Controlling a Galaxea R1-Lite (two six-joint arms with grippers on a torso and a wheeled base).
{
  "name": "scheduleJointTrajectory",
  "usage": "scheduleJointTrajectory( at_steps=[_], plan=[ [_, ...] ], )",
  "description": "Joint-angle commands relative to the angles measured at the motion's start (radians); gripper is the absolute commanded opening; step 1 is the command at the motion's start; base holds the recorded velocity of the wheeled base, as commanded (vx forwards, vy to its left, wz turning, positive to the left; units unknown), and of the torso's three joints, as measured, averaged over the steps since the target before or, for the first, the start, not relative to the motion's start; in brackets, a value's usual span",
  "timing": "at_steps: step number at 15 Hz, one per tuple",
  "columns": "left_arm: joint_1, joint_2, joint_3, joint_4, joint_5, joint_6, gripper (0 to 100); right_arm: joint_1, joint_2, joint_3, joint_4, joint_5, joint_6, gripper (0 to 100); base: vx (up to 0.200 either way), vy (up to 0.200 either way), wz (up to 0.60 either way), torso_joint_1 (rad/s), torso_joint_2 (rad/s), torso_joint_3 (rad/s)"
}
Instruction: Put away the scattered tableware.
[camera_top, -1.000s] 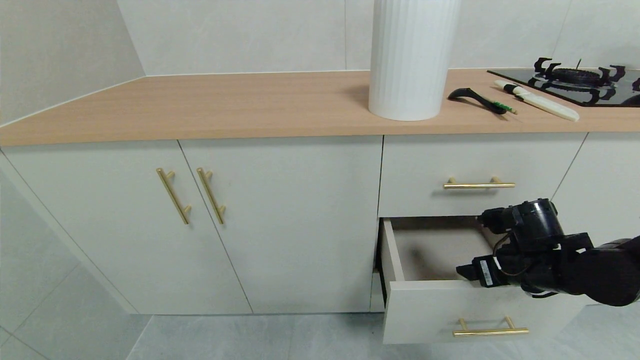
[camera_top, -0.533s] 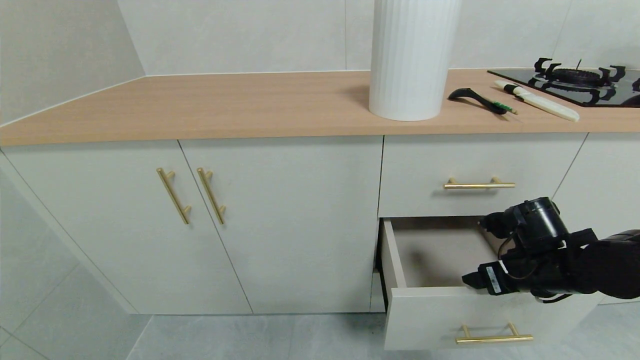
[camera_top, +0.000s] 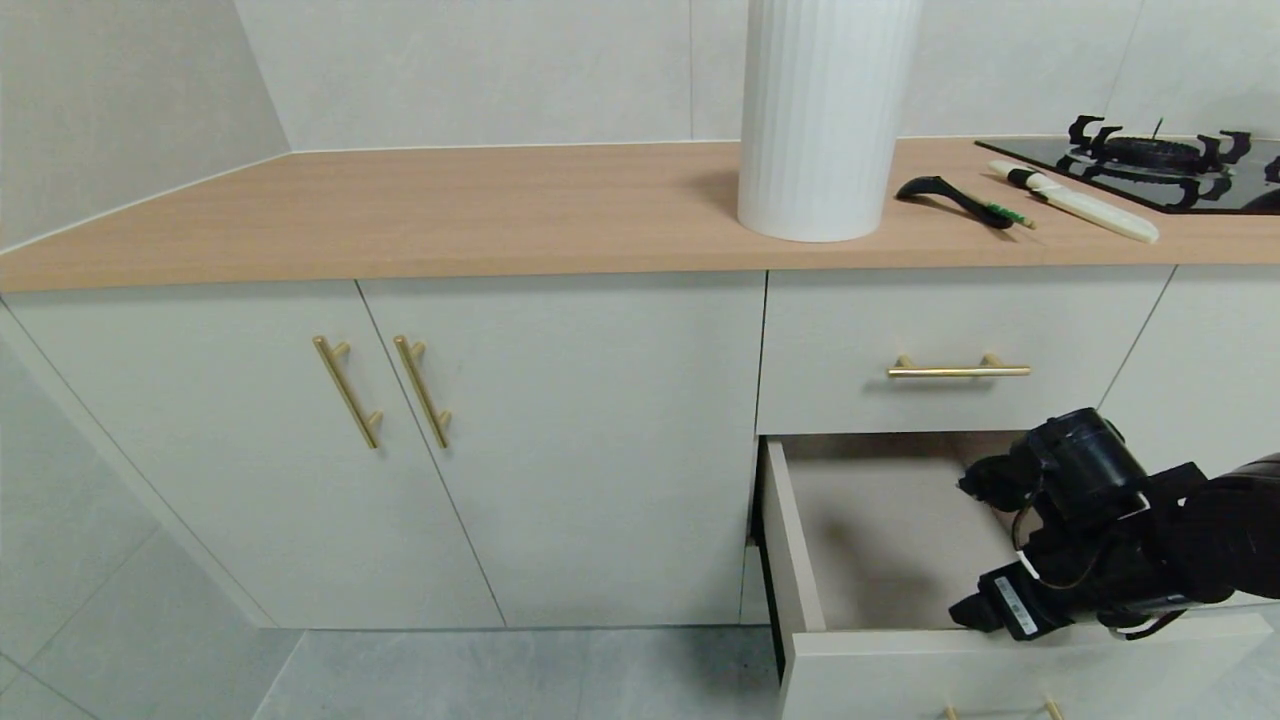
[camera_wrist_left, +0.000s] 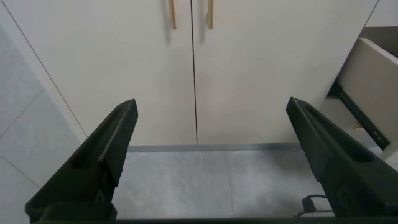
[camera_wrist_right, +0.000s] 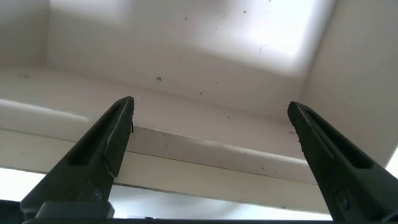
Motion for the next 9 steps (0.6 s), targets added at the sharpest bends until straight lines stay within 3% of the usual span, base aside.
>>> scheduleJointTrajectory(
  at_steps=[1, 9],
  plan=[
    [0.000, 0.001, 0.000, 0.000, 0.000, 0.000, 100, 0.021, -0.020, 0.000, 0.036, 0.000, -0.005, 100, 0.000, 0.000, 0.00, 0.000, 0.00, 0.000],
    [0.000, 0.001, 0.000, 0.000, 0.000, 0.000, 100, 0.081, -0.075, -0.005, 0.274, 0.000, -0.077, 100, 0.000, 0.000, 0.00, 0.000, 0.00, 0.000]
  ],
)
